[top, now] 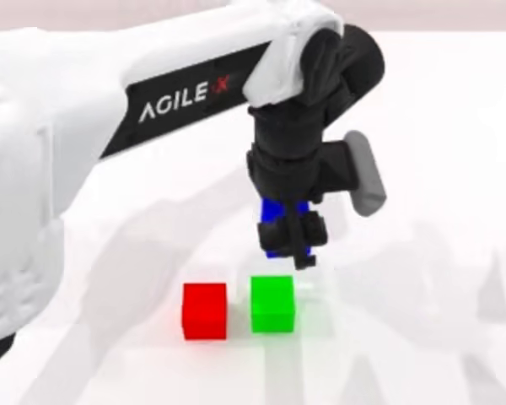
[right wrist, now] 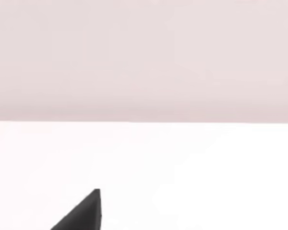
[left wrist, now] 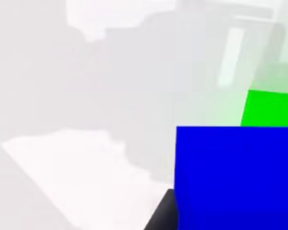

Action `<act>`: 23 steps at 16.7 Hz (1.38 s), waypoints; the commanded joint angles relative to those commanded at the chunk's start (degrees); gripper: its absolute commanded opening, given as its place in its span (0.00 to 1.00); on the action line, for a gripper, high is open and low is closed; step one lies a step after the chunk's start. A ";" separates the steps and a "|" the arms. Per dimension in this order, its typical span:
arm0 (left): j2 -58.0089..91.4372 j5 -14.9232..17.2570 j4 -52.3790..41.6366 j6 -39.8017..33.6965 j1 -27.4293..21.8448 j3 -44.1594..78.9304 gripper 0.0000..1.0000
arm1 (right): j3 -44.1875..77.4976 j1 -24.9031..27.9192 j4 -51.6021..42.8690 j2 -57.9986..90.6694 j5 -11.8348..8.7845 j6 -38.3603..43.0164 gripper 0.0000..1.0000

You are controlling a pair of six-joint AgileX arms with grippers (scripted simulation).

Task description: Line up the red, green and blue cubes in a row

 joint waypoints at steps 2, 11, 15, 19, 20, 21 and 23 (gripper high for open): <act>2.45 -0.08 -1.80 -2.29 -5.81 4.77 0.00 | 0.00 0.00 0.00 0.00 0.00 0.00 1.00; 4.25 -0.22 -2.10 -4.20 -10.14 8.09 0.00 | 0.00 0.00 0.00 0.00 0.00 0.00 1.00; 5.83 -0.17 5.03 -4.37 -10.17 2.50 0.00 | 0.00 0.00 0.00 0.00 0.00 0.00 1.00; 7.23 -0.21 10.64 -4.40 -10.30 -1.97 0.00 | 0.00 0.00 0.00 0.00 0.00 0.00 1.00; 7.25 -0.21 10.71 -4.40 -10.31 -2.03 0.00 | 0.00 0.00 0.00 0.00 0.00 0.00 1.00; 7.25 -0.21 10.71 -4.40 -10.31 -2.03 0.00 | 0.00 0.00 0.00 0.00 0.00 0.00 1.00; 7.25 -0.21 10.71 -4.40 -10.31 -2.03 0.00 | 0.00 0.00 0.00 0.00 0.00 0.00 1.00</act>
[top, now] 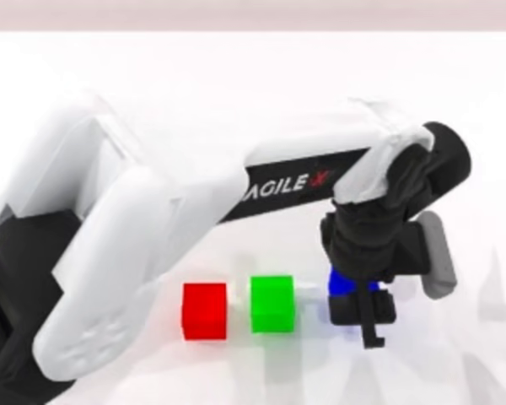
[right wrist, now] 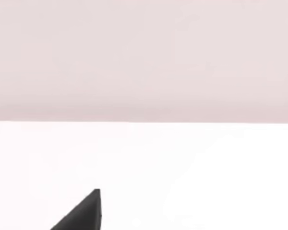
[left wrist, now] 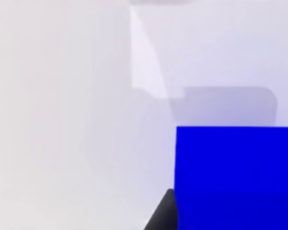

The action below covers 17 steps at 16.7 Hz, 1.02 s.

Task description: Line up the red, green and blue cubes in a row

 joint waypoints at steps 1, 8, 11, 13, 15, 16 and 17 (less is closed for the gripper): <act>0.00 0.00 0.00 0.00 0.00 0.00 0.08 | 0.00 0.00 0.00 0.00 0.00 0.00 1.00; 0.00 0.00 0.00 0.00 0.00 0.00 0.60 | 0.00 0.00 0.00 0.00 0.00 0.00 1.00; 0.00 0.00 0.00 0.00 0.00 0.00 0.83 | 0.00 0.00 0.00 0.00 0.00 0.00 1.00; 0.00 0.00 0.00 0.00 0.00 0.00 0.98 | 0.00 0.00 0.00 0.00 0.00 0.00 1.00; 0.00 0.00 0.00 0.00 0.00 0.00 1.00 | 0.00 0.00 0.00 0.00 0.00 0.00 1.00; 0.00 0.00 0.00 0.00 0.00 0.00 1.00 | 0.00 0.00 0.00 0.00 0.00 0.00 1.00; 0.00 0.00 0.00 0.00 0.00 0.00 1.00 | 0.00 0.00 0.00 0.00 0.00 0.00 1.00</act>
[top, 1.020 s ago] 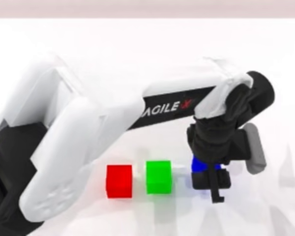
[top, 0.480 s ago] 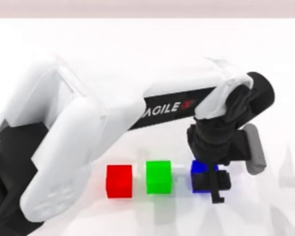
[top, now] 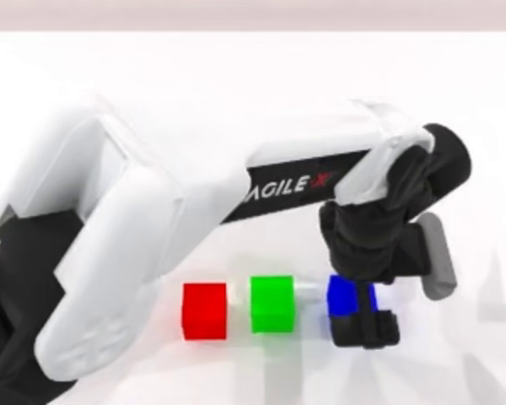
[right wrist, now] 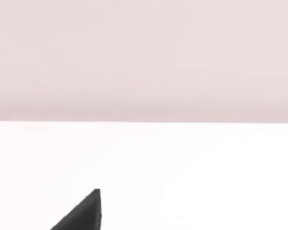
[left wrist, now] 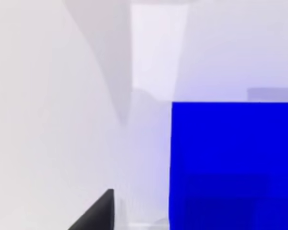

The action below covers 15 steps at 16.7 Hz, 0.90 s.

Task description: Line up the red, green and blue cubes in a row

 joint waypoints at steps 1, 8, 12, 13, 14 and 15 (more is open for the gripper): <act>0.00 0.00 0.00 0.00 0.00 0.00 1.00 | 0.00 0.00 0.00 0.00 0.00 0.00 1.00; -0.41 -0.03 -2.36 0.10 0.17 2.31 1.00 | 0.00 0.00 0.00 0.00 0.00 0.00 1.00; -1.78 -0.02 -11.60 -0.10 0.99 9.30 1.00 | 0.00 0.00 0.00 0.00 0.00 0.00 1.00; -2.13 -0.03 -13.09 -0.10 1.12 10.68 1.00 | 0.00 0.00 0.00 0.00 0.00 0.00 1.00; -2.39 -0.03 -13.97 -0.07 1.19 11.53 1.00 | 0.00 0.00 0.00 0.00 0.00 0.00 1.00; -2.48 -0.03 -14.24 -0.06 1.21 11.78 1.00 | 0.00 0.00 0.00 0.00 0.00 0.00 1.00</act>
